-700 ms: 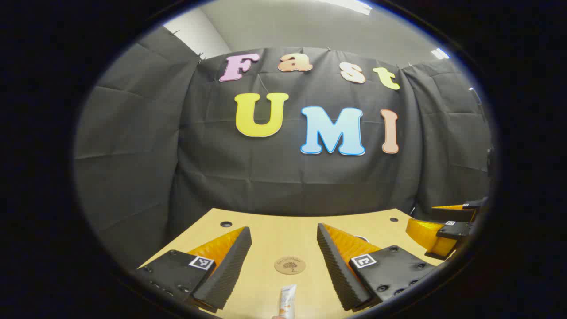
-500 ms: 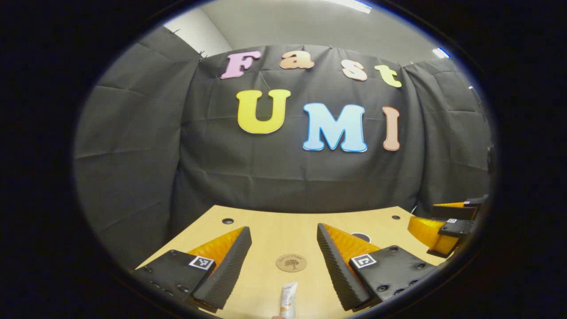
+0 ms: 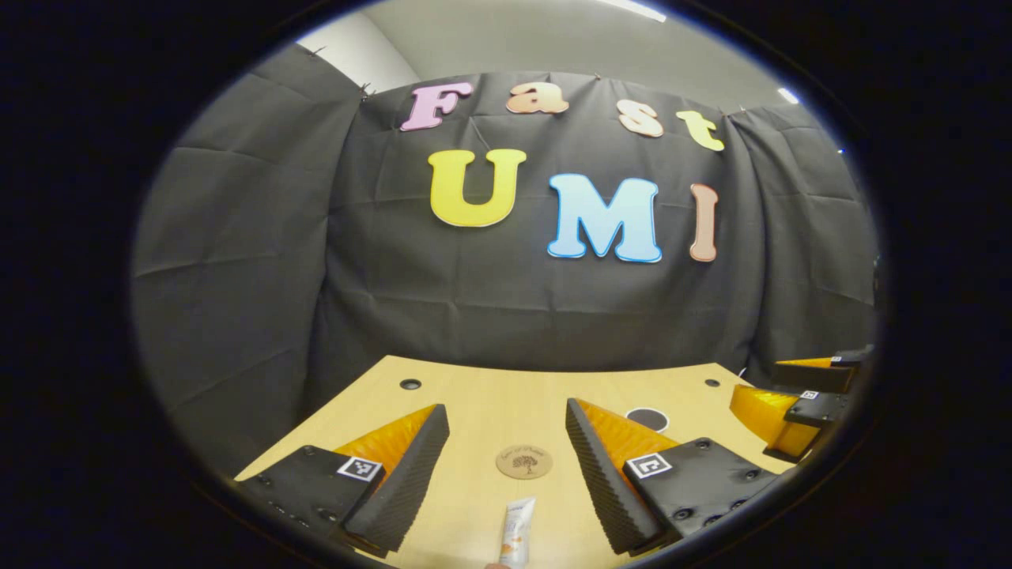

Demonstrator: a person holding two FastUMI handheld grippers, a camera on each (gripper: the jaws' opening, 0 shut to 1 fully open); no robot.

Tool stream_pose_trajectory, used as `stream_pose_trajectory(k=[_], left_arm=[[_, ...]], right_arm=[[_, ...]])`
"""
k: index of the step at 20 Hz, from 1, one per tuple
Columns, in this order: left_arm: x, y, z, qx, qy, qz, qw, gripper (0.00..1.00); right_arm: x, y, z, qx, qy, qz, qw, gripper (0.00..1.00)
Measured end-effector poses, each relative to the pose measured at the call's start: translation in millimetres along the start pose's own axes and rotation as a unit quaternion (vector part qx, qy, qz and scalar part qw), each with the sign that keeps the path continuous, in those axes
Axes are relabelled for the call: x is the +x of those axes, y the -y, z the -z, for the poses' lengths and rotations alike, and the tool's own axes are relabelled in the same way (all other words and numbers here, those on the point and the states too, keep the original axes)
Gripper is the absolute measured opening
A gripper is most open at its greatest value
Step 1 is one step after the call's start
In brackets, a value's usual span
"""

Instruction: Put the toothbrush and toothpaste on the desktop into the cup, then pick up the cup and place it on the coaster on the desktop.

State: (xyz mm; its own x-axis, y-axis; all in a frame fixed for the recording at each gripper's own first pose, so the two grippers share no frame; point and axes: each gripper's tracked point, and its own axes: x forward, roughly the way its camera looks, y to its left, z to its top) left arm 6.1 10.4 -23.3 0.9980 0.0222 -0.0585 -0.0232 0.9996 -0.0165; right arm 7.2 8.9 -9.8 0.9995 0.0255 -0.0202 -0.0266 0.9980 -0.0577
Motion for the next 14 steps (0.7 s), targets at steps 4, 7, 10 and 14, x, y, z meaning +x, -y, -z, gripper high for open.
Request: stream_pose_trajectory(k=[4,7,10,14], left_arm=[[7,-4,20,-0.007,-0.035,-0.001,0.999,0.96],[12,-8,41,-0.006,-0.075,-0.008,0.997,0.96],[16,-15,64,-0.010,-0.119,-0.014,0.993,0.96],[21,-19,98,-0.024,-0.183,-0.021,0.983,0.96]], right_arm=[[5,-5,14,-0.006,-0.027,0.002,1.000,0.89],[9,-13,29,-0.001,-0.061,-0.005,0.998,0.89],[12,-22,52,0.000,-0.110,-0.010,0.994,0.89],[19,-30,81,0.007,-0.168,-0.015,0.986,0.89]])
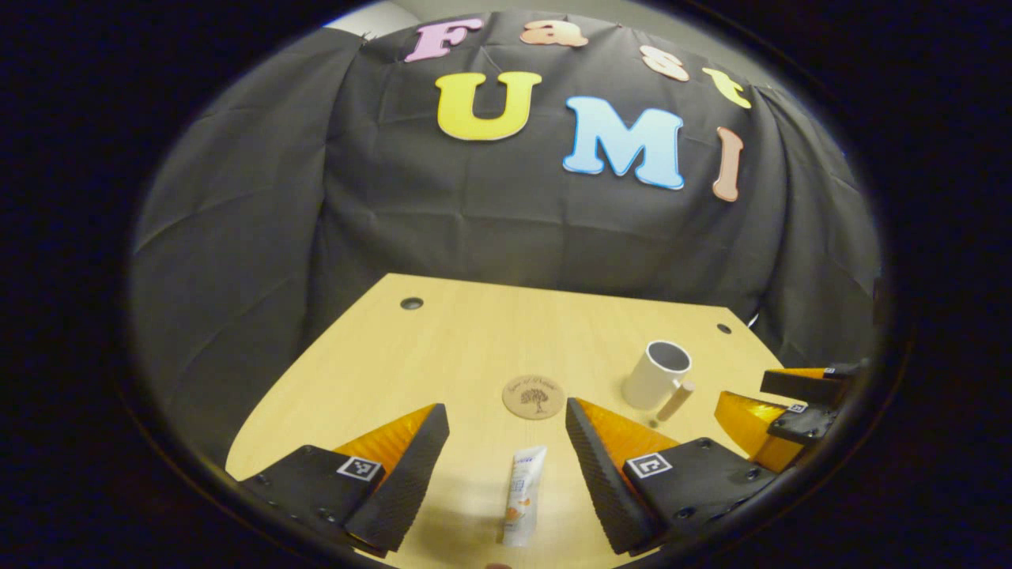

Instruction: Put the toothbrush and toothpaste on the desktop into the cup, then pick up the cup and place it on the coaster on the desktop.

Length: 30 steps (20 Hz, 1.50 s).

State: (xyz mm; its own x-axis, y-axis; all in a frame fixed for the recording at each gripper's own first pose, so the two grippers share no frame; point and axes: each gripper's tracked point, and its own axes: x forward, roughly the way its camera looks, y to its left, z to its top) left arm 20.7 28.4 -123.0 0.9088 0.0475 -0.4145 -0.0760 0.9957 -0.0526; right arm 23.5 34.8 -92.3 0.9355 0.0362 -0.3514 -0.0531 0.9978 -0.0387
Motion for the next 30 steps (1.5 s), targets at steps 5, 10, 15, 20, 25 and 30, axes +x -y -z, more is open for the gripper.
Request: stream_pose_trajectory(k=[5,10,15,20,25,30], left_arm=[[12,-10,34,-0.013,-0.072,-0.010,0.997,0.96],[23,-18,69,-0.015,-0.149,-0.018,0.989,0.98],[25,-13,112,0.002,-0.235,-0.008,0.972,0.99],[32,-1,139,0.017,-0.281,0.006,0.959,0.99],[43,5,153,0.035,-0.316,0.007,0.948,0.96],[42,7,171,0.032,-0.360,0.008,0.932,0.98]], right_arm=[[13,-9,33,0.010,-0.074,-0.010,0.997,0.89],[24,-12,62,0.020,-0.139,-0.016,0.990,0.90],[28,-13,93,0.021,-0.191,-0.016,0.981,0.89],[22,-12,127,0.020,-0.274,-0.022,0.961,0.92],[26,-12,145,0.015,-0.320,-0.028,0.947,0.92],[23,-12,162,0.011,-0.371,-0.035,0.928,0.93]])
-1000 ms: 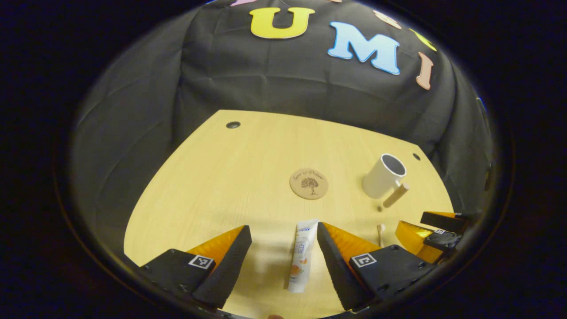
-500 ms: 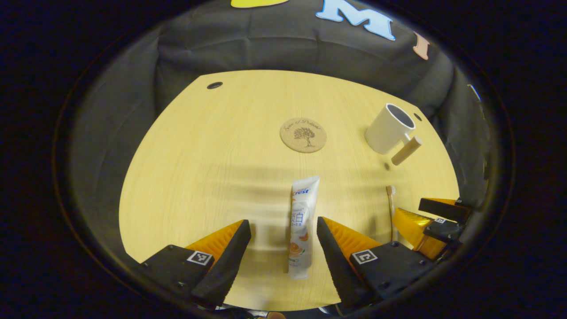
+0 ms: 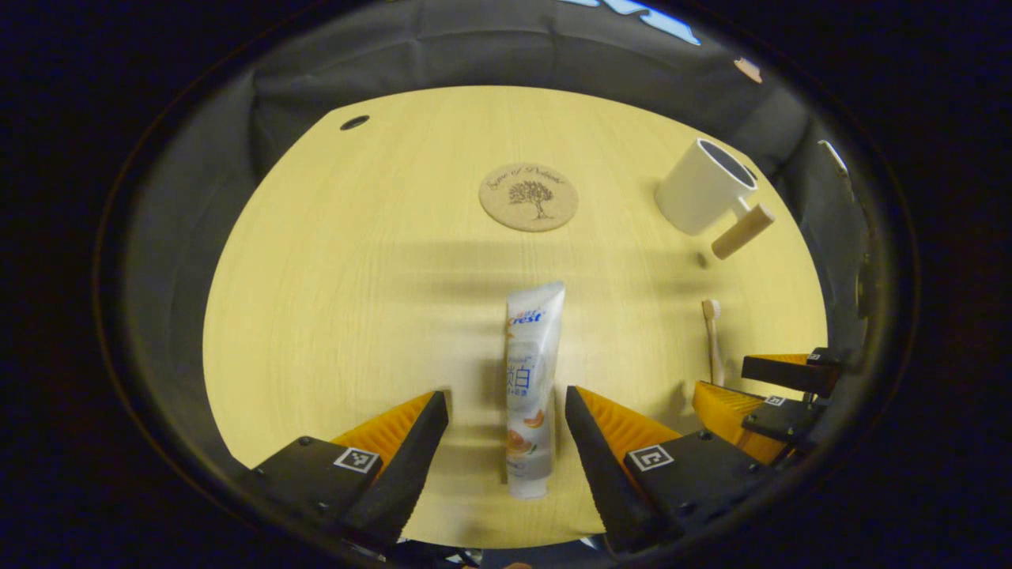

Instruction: Put the toothbrush and toothpaste on the desktop into the cup, then pick up the cup and place it on the coaster on the desktop.

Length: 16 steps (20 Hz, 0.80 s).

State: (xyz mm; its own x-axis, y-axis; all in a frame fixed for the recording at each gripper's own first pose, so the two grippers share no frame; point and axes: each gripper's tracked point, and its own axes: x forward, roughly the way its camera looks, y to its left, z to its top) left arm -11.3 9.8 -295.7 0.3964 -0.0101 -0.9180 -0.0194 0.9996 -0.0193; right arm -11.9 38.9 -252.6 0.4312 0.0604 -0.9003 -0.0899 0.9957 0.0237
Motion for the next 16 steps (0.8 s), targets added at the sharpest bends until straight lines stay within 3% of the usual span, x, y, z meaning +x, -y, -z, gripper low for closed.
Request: stream_pose_trajectory(k=[4,9,12,13,16], left_arm=[[7,5,8,0.011,-0.024,-0.002,1.000,0.98],[12,8,15,0.020,-0.044,-0.008,0.999,0.99],[13,2,15,0.027,-0.047,-0.019,0.998,0.93],[13,1,16,0.029,-0.049,-0.023,0.998,0.87],[13,2,14,0.032,-0.047,-0.023,0.998,0.75]], right_arm=[[4,-1,6,-0.001,-0.025,0.000,1.000,0.90],[7,-8,13,0.003,-0.051,-0.002,0.999,0.75],[6,-10,14,0.006,-0.062,-0.002,0.998,0.77],[8,-11,15,0.007,-0.065,-0.002,0.998,0.65],[8,-11,15,0.008,-0.069,-0.002,0.998,0.64]])
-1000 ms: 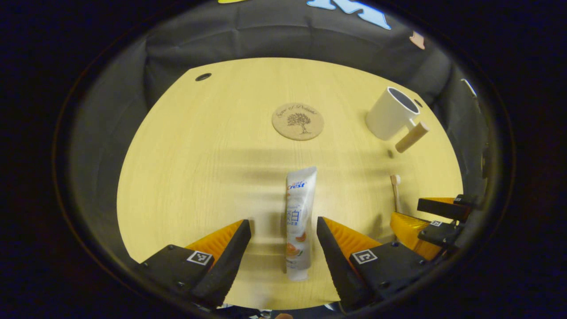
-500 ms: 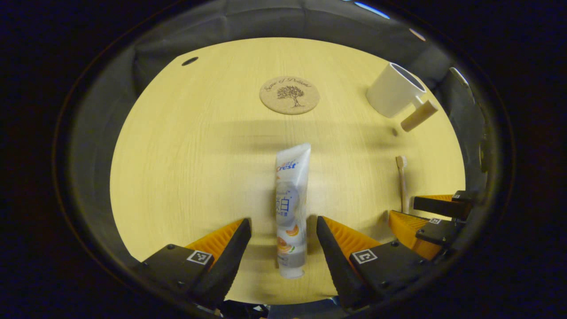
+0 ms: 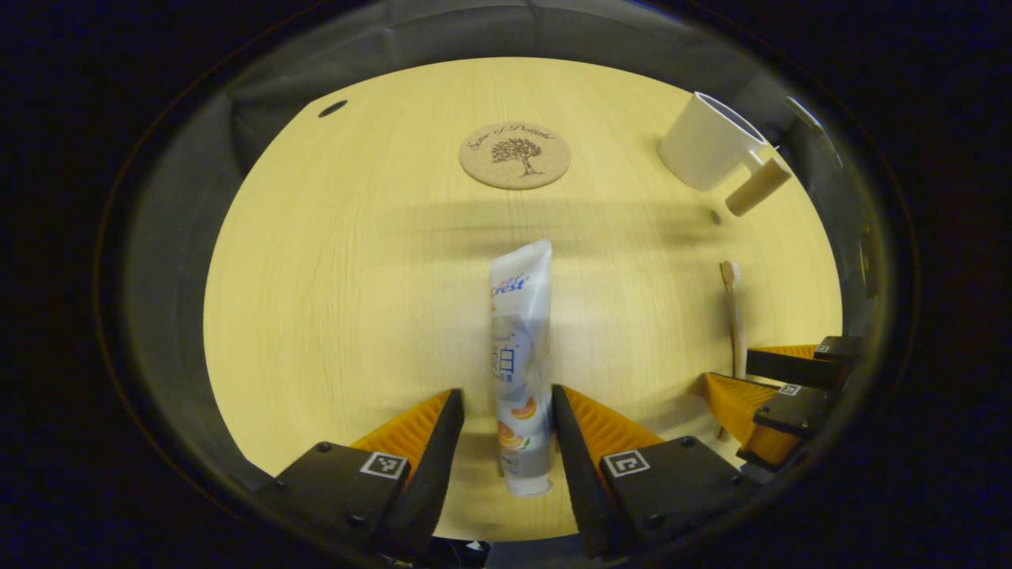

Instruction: Put the toothbrush and toothpaste on the desktop into the cup, then pick up the cup and place it on the coaster on the desktop.

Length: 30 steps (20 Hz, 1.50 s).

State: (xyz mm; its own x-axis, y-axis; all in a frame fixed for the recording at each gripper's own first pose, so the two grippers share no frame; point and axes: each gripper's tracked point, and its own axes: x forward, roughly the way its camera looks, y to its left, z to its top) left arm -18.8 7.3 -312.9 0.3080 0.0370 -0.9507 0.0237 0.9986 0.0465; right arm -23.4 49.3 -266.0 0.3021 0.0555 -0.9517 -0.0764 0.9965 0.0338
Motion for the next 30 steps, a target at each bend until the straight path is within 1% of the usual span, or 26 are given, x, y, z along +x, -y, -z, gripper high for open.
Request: stream_pose_trajectory(k=[1,3,4,6,8,9,10,11,12,13,14,15,16,20,22,23,25,30], left_arm=[[1,2,0,0.000,0.000,0.000,1.000,0.67],[1,4,-1,0.001,0.000,0.002,1.000,0.53],[0,4,-1,0.003,-0.001,0.001,1.000,0.51],[-1,4,0,0.006,-0.002,0.001,1.000,0.43],[1,3,-1,0.005,0.001,0.003,1.000,0.42],[0,3,-2,0.009,0.001,0.004,1.000,0.36],[-1,3,-2,0.011,0.004,0.004,1.000,0.36],[0,3,-1,0.011,0.004,0.006,1.000,0.30],[1,3,-3,0.018,0.008,0.010,1.000,0.29],[-1,2,-2,0.018,0.012,0.012,1.000,0.27],[-3,3,-3,0.019,0.015,0.014,1.000,0.23],[-2,3,-5,0.018,0.021,0.017,0.999,0.23],[-4,4,-5,0.016,0.024,0.017,0.999,0.19],[-3,3,-5,0.009,0.027,0.018,0.999,0.19],[-4,3,-3,0.001,0.028,0.020,0.999,0.19],[-4,4,-3,-0.001,0.029,0.021,0.999,0.17],[-7,5,-4,-0.003,0.033,0.022,0.999,0.19],[-20,16,-18,-0.002,0.059,0.027,0.998,0.19]], right_arm=[[-2,0,1,-0.001,-0.002,-0.001,1.000,0.44],[-1,-1,3,-0.011,-0.006,-0.003,1.000,0.45],[-1,2,3,-0.021,-0.005,0.003,1.000,0.45],[-1,1,3,-0.011,-0.006,-0.001,1.000,0.12],[0,2,0,-0.022,-0.006,-0.001,1.000,0.13],[2,2,2,-0.017,-0.008,-0.001,1.000,0.06],[-1,2,-1,-0.019,-0.006,-0.003,1.000,0.06],[0,2,-2,-0.021,-0.006,-0.004,1.000,0.06],[-1,2,-4,-0.022,0.003,-0.004,1.000,0.06],[0,2,-4,-0.026,0.003,-0.004,1.000,0.02],[-2,2,-4,-0.030,0.006,-0.004,1.000,0.03],[-1,2,-5,-0.032,0.010,-0.002,0.999,0.02],[0,2,-4,-0.034,0.011,-0.002,0.999,0.02],[-2,0,-5,-0.031,0.022,-0.005,0.999,0.02],[-4,-4,-7,-0.027,0.029,-0.012,0.999,0.02],[-6,-7,-8,-0.025,0.033,-0.017,0.999,0.02],[-11,-11,-11,-0.021,0.041,-0.026,0.999,0.02],[-30,-13,-24,-0.013,0.085,-0.040,0.995,0.02]])
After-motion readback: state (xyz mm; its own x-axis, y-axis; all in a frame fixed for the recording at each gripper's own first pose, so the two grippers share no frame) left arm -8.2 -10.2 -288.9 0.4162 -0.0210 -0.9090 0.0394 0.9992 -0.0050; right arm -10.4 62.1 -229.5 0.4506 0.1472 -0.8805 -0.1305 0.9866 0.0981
